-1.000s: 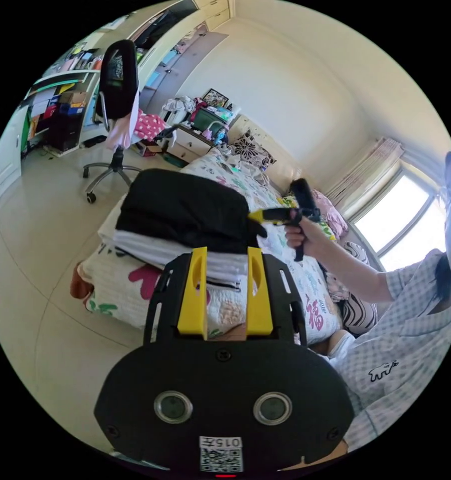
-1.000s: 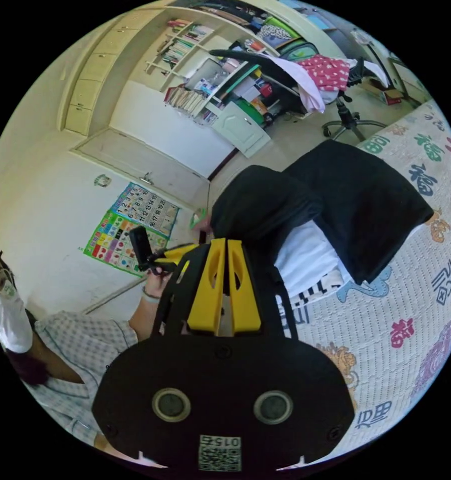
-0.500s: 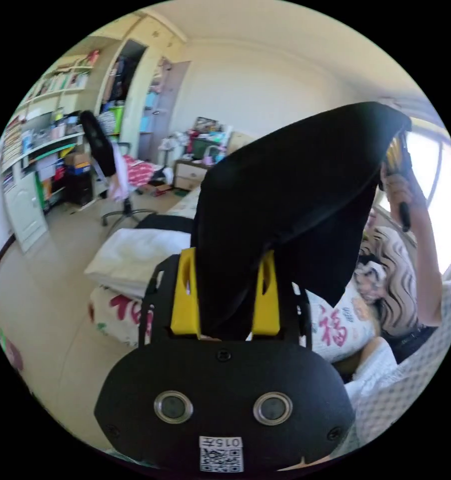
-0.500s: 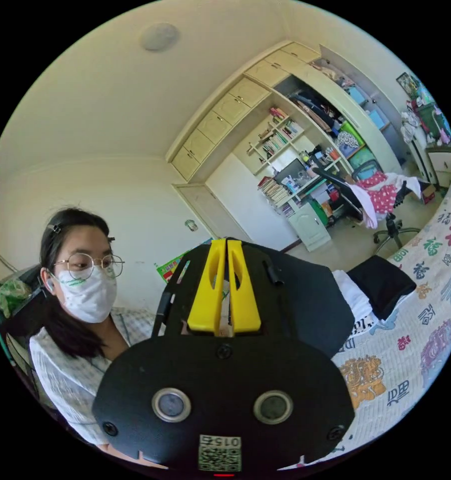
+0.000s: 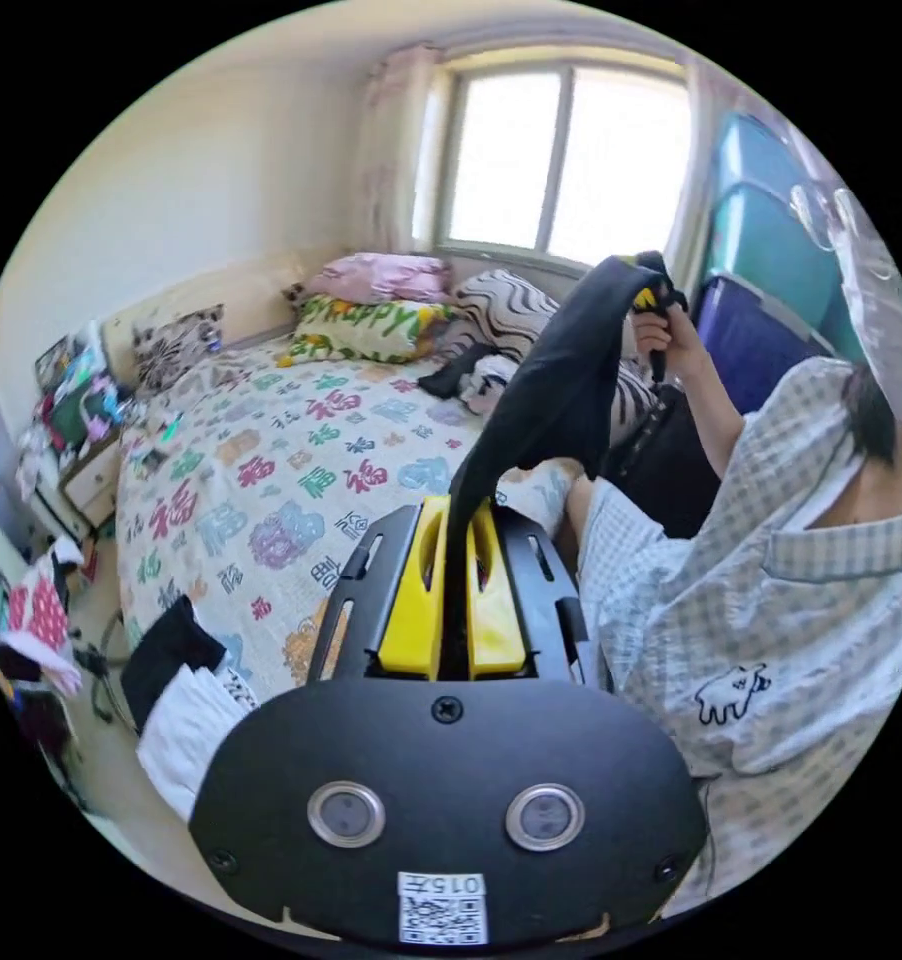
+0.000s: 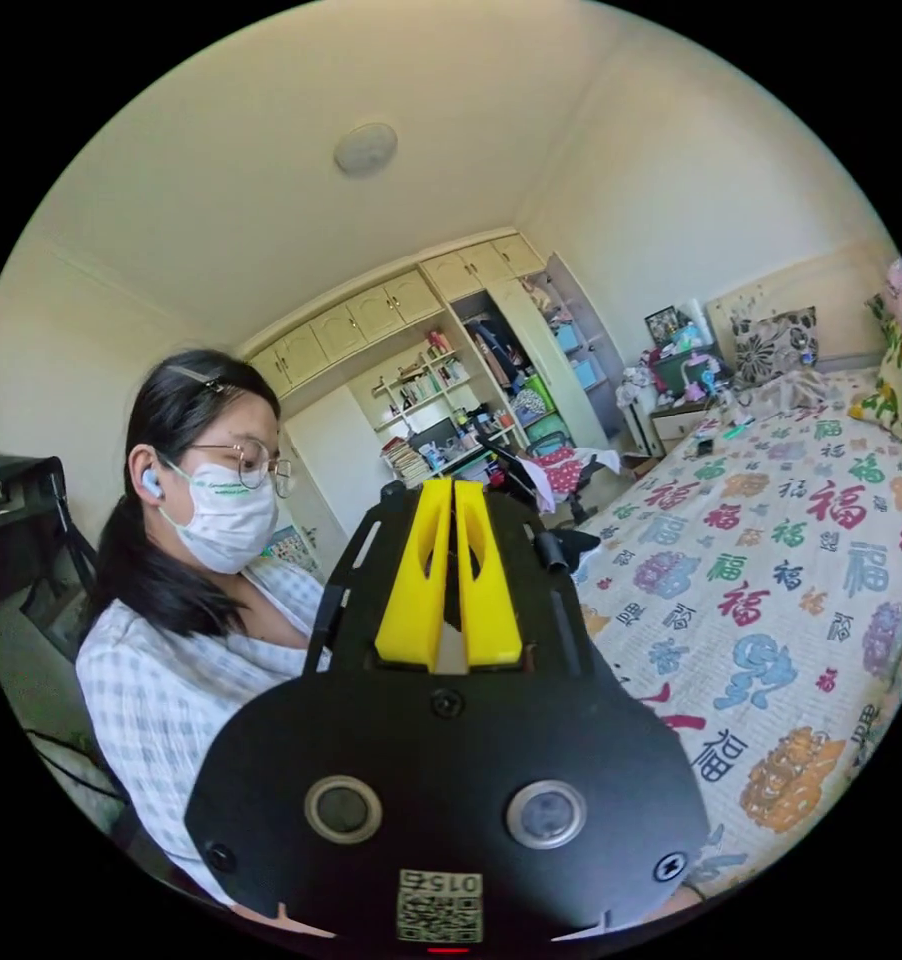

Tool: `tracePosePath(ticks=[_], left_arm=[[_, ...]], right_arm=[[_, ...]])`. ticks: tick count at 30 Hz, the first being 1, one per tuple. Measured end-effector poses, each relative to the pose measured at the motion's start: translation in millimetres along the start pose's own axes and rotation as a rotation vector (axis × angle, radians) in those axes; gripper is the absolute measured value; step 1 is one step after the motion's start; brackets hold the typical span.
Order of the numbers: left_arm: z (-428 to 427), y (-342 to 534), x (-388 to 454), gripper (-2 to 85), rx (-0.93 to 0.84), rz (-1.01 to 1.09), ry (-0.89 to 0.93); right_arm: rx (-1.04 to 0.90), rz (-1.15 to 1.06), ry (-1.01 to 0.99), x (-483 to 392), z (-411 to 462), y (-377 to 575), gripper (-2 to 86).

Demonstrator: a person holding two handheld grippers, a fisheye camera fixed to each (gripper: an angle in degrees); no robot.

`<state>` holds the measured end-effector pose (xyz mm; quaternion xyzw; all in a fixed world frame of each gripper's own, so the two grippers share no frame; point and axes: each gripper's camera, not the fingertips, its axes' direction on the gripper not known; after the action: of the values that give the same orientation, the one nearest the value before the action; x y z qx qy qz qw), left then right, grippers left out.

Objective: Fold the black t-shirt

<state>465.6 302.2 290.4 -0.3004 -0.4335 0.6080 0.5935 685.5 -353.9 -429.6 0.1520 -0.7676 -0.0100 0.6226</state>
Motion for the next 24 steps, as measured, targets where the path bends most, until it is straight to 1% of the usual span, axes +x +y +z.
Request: tracePosePath(ticks=[3, 5, 6, 7, 8, 9, 10, 11, 13, 14, 15, 16, 17, 19, 20, 22, 23, 24], left_arm=[[43.0, -47.7, 24.9, 0.8, -0.104, 0.127, 0.063], [94.6, -79.3, 24.1, 1.4, -0.190, 0.201, 0.136], [111.1, -87.2, 20.0, 1.6, -0.218, 0.210, 0.153], [149.8, -102.6, 6.6, 2.2, -0.278, 0.204, 0.181], [195.8, -115.8, -11.5, 2.9, -0.337, 0.184, 0.201], [221.0, -121.1, -22.2, 3.5, -0.360, 0.165, 0.201], [275.0, -127.9, -46.5, 4.6, -0.412, 0.084, 0.150], [327.6, -127.4, -66.3, 4.4, -0.458, 0.005, 0.080], [390.9, -113.7, -81.1, 4.7, -0.507, -0.069, -0.011], [418.1, -101.2, -82.8, 5.1, -0.525, -0.112, -0.020], [426.3, -94.6, -80.9, 5.3, -0.514, -0.130, -0.010], [435.6, -80.0, -71.5, 5.9, -0.470, -0.148, 0.039], [441.8, -63.2, -55.7, 6.5, -0.430, -0.145, 0.098], [453.7, -36.7, -23.4, 7.8, -0.409, -0.123, 0.174], [464.1, -19.8, 0.3, 8.2, -0.405, -0.112, 0.209], [486.0, 1.3, 35.4, 8.7, -0.435, -0.078, 0.240], [503.7, 11.5, 54.9, 8.8, -0.468, -0.055, 0.237], [513.0, 15.6, 63.6, 8.9, -0.485, -0.038, 0.240]], right_arm=[[0.034, 0.026, 0.100, -10.0, -36.1, 3.2, -0.4], [0.044, 0.070, 0.161, 1.7, -49.5, 1.8, -0.3], [0.042, 0.114, 0.196, 18.3, -54.7, 0.7, -0.1], [0.039, 0.178, 0.233, 43.4, -56.8, 1.0, 0.1], [0.030, 0.211, 0.258, 58.3, -56.3, 1.5, 0.2], [0.009, 0.289, 0.334, 93.0, -53.8, 4.2, 0.6], [-0.026, 0.359, 0.412, 133.3, -47.9, 9.4, 1.5], [-0.052, 0.393, 0.451, 154.9, -44.1, 13.3, 1.9], [-0.201, 0.596, 0.617, 230.4, -28.0, 42.4, 5.4], [-0.236, 0.632, 0.612, 240.4, -23.5, 50.0, 6.0], [-0.270, 0.606, 0.534, 243.5, -12.6, 61.0, 6.7], [-0.316, 0.520, 0.473, 232.4, 0.6, 69.3, 7.0], [-0.358, 0.477, 0.456, 225.1, 8.6, 73.9, 7.1], [-0.613, 0.313, 0.394, 193.1, 48.3, 99.3, 7.5], [-0.687, 0.271, 0.390, 185.3, 59.0, 107.4, 7.6], [-0.967, 0.134, 0.378, 161.2, 98.2, 141.0, 8.4], [-1.023, 0.110, 0.371, 157.6, 105.9, 148.5, 8.6], [-1.122, 0.075, 0.369, 153.6, 118.8, 162.0, 9.0]])
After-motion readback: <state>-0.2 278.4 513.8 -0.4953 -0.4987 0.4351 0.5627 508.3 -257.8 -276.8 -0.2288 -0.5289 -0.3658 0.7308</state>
